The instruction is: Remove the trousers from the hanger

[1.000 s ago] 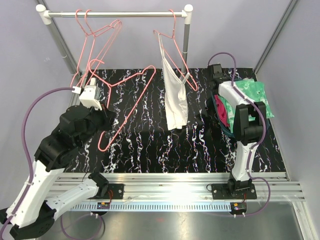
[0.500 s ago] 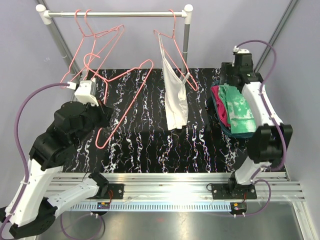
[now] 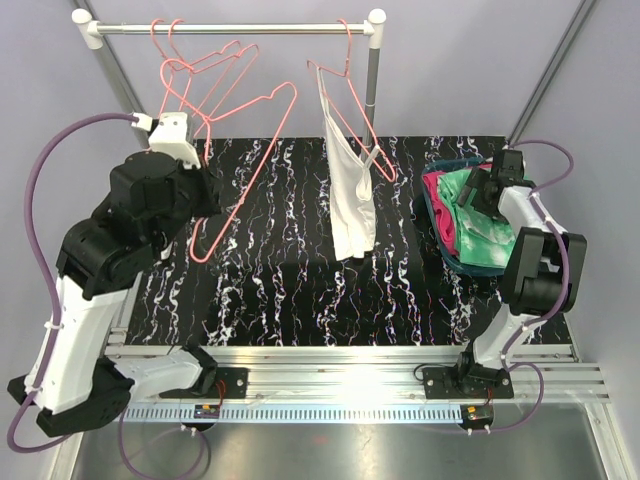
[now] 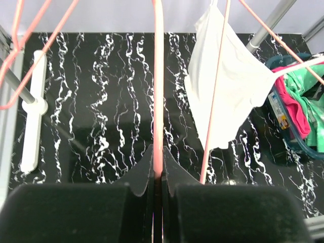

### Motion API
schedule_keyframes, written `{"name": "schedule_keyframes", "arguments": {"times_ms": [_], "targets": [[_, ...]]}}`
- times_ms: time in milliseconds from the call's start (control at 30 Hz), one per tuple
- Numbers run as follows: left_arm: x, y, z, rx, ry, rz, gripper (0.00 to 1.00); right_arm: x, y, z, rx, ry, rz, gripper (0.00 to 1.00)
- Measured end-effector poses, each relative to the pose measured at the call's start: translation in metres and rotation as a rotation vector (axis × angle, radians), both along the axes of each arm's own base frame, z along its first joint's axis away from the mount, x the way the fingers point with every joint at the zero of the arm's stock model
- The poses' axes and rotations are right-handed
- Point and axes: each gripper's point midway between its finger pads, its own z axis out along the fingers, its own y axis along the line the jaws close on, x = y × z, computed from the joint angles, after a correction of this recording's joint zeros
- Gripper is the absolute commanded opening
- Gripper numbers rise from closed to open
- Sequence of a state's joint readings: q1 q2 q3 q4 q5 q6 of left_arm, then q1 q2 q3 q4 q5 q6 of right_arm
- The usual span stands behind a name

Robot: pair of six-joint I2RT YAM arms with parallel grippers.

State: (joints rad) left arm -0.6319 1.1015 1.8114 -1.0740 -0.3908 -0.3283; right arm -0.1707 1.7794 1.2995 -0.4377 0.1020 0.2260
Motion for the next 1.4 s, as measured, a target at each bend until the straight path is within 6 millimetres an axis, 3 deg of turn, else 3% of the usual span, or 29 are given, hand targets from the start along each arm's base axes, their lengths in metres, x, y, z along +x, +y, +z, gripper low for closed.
{"name": "schedule_keyframes", "arguments": {"times_ms": [167,300,433,500,633,700,800,900,1000,1233,1400], "targets": [[0.007,0.001,0.004,0.046,-0.001,0.009,0.0,0.003,0.002,-0.004,0.04,-0.021,0.015,1.0],[0.012,0.007,0.001,0.101,-0.002,0.033,0.0,0.003,0.003,0.006,0.053,-0.044,0.018,0.99],[0.019,0.014,0.001,0.145,-0.017,0.071,0.0,-0.008,0.013,0.039,0.084,-0.072,0.021,0.99],[0.024,0.015,0.001,0.161,-0.034,0.091,0.0,-0.014,0.021,0.069,0.093,-0.101,0.032,0.99],[0.038,0.012,-0.005,0.186,-0.06,0.107,0.0,-0.029,0.038,0.162,0.095,-0.284,0.069,0.99],[0.045,0.009,-0.007,0.202,-0.064,0.111,0.0,-0.05,0.05,0.208,0.108,-0.404,0.104,0.99],[0.057,0.004,-0.005,0.22,-0.08,0.116,0.0,-0.087,0.066,0.262,0.116,-0.551,0.156,0.99],[0.074,-0.002,-0.006,0.246,-0.086,0.121,0.0,-0.119,0.087,0.292,0.15,-0.651,0.236,0.99],[0.094,-0.006,-0.002,0.269,-0.099,0.135,0.0,-0.145,0.109,0.295,0.21,-0.69,0.325,1.0],[0.142,0.003,0.011,0.325,-0.143,0.217,0.0,-0.185,0.146,0.26,0.368,-0.644,0.454,0.99],[0.171,0.01,0.004,0.359,-0.146,0.26,0.0,-0.207,0.165,0.251,0.446,-0.644,0.527,0.99]]}}
